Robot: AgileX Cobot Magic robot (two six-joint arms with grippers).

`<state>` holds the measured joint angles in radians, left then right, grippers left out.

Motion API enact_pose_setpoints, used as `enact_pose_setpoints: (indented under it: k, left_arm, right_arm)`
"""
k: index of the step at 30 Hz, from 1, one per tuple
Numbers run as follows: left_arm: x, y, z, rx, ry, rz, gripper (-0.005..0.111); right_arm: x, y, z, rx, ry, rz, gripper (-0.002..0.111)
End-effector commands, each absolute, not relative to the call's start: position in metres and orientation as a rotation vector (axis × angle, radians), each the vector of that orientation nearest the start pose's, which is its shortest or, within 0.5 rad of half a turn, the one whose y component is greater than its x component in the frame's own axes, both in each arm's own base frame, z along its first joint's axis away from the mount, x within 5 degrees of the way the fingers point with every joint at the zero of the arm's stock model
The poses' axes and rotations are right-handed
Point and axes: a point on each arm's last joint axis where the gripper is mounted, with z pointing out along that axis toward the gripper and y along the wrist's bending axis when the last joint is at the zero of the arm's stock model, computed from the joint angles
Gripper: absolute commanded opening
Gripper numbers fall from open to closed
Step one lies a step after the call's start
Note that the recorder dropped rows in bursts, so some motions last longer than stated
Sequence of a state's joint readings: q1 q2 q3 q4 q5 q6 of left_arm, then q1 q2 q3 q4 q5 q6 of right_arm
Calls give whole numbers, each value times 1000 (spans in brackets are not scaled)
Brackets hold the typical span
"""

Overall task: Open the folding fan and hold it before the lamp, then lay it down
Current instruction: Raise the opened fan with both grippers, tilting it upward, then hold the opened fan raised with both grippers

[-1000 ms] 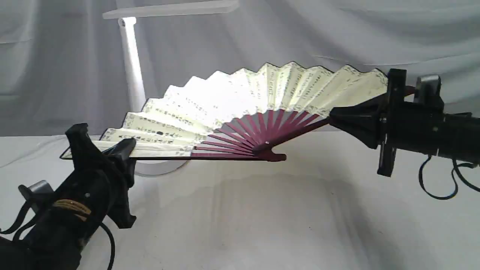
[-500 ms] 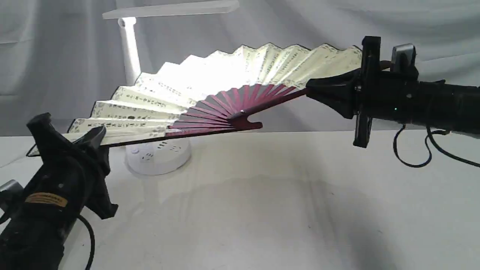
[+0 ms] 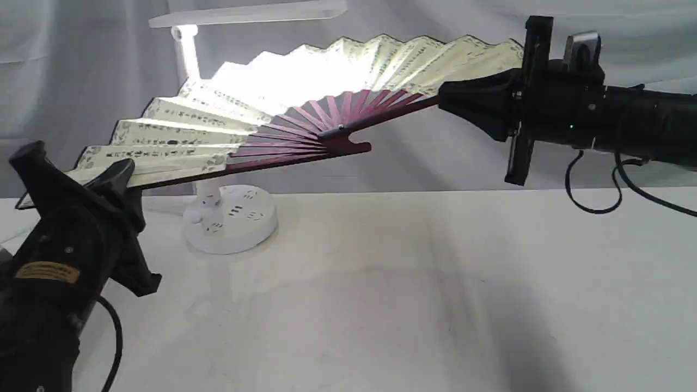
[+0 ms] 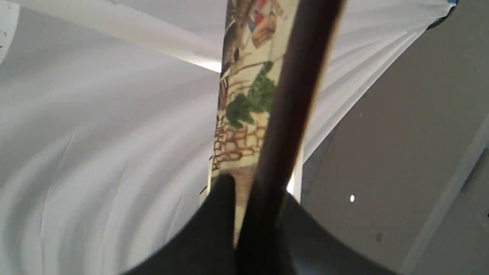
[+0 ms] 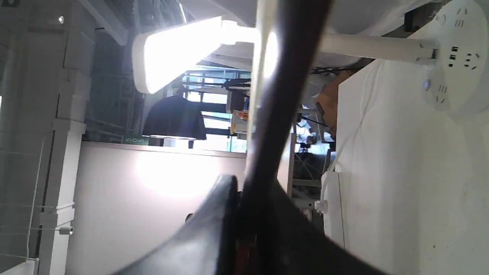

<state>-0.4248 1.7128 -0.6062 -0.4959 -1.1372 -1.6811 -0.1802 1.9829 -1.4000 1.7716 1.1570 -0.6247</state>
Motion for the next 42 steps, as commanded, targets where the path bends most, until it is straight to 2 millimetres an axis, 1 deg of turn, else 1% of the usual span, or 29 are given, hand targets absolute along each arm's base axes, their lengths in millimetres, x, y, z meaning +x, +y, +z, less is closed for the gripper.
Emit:
enact_pose_setpoints:
  k: [1,12,16,19,22,33,42]
  left_arm:
    - [298,-79,221,-1453,708,-1560,0]
    - [296,-80,227,-1436,700,-1589,0]
    - [292,-78,238,-1413,674,-1610,0]
    - [290,-76,243,-1409,653,-1611,0]
    - [290,-75,243,-1409,653,-1588,0]
    - [290,-75,242,-1410,651,-1587,0]
    - [290,-73,242,-1424,635,-1579,0]
  right_arm:
    - [428,1,261,518,1907,1710,0]
    - [428,1,261,518,1907,1710,0]
    - [428,1,261,518,1907,1710,0]
    - [428,1,261,518,1907,1710,0]
    - [428,1,261,516,1907,1708,0]
    - [427,1,262,510,1907,1716,0]
    - [429,0,260,539,1907,1681,0]
